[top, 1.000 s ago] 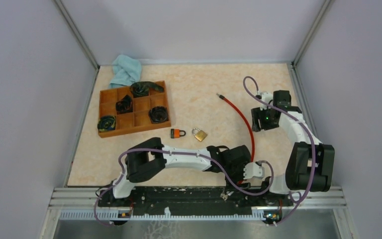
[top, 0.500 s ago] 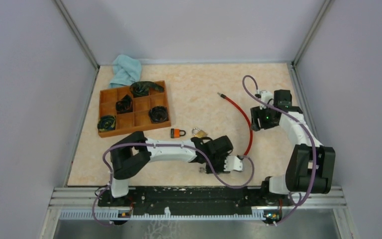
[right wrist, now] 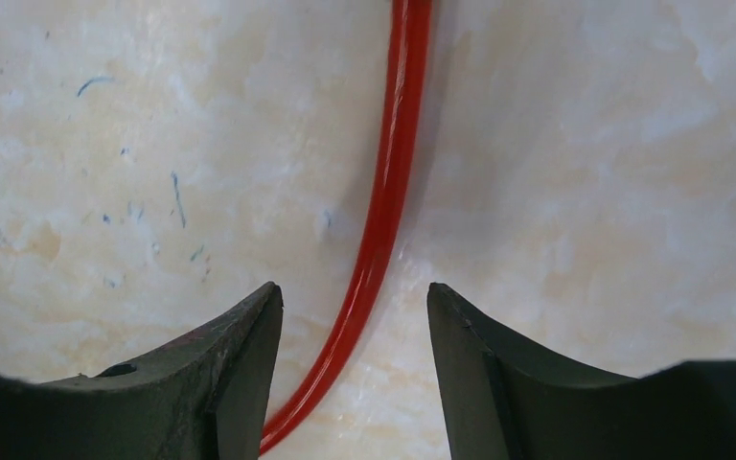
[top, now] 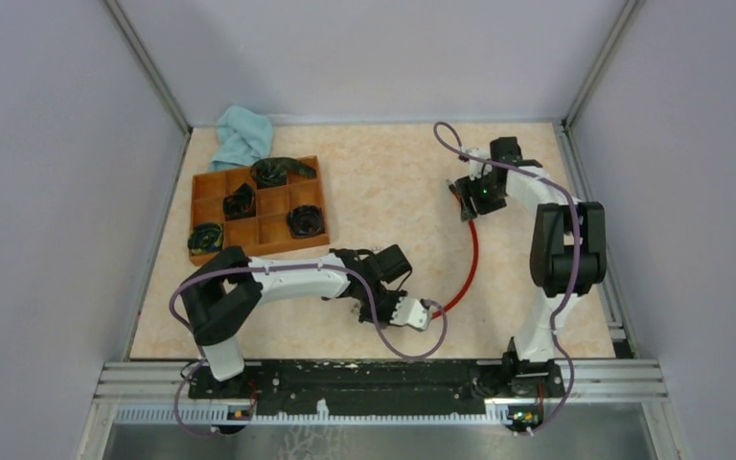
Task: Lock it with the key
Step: Lock the lock.
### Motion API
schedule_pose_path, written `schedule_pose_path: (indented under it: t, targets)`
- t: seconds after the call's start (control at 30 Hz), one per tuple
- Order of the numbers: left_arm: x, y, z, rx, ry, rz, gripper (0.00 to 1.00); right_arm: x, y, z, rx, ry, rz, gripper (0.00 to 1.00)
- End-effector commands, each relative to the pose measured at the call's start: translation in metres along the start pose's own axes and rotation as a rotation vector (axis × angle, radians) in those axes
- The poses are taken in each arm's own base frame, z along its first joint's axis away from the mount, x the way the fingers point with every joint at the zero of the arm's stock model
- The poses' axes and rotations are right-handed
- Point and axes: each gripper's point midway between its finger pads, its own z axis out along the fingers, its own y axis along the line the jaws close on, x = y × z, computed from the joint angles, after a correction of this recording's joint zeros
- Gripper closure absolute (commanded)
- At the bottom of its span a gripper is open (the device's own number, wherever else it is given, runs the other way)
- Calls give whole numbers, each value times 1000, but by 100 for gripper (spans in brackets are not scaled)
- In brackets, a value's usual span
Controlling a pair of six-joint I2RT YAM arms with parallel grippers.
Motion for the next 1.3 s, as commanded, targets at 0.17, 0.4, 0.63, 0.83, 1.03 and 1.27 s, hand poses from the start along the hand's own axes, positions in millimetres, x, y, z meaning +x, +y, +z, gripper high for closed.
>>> schedule_pose_path:
  t: [0.17,0.4,0.63,0.83,1.03,1.27]
  targets:
    - [-8,-25,-8,145,-47,168,97,-14,-16,25,34,33,-44,50]
    - [-13,-20,-5,169,-51,218,98,16,-26,29,113,103,-95,68]
    - [-33,-6,-4,169,-85,250,95,49,-47,-1,241,119,-133,100]
    - [-57,9,5,183,-143,282,92,68,-76,-36,296,80,-27,100]
    - [-76,31,12,186,-162,350,96,83,-105,-55,372,84,71,100]
    - [-59,79,27,127,-115,442,98,97,-138,-78,439,85,171,100]
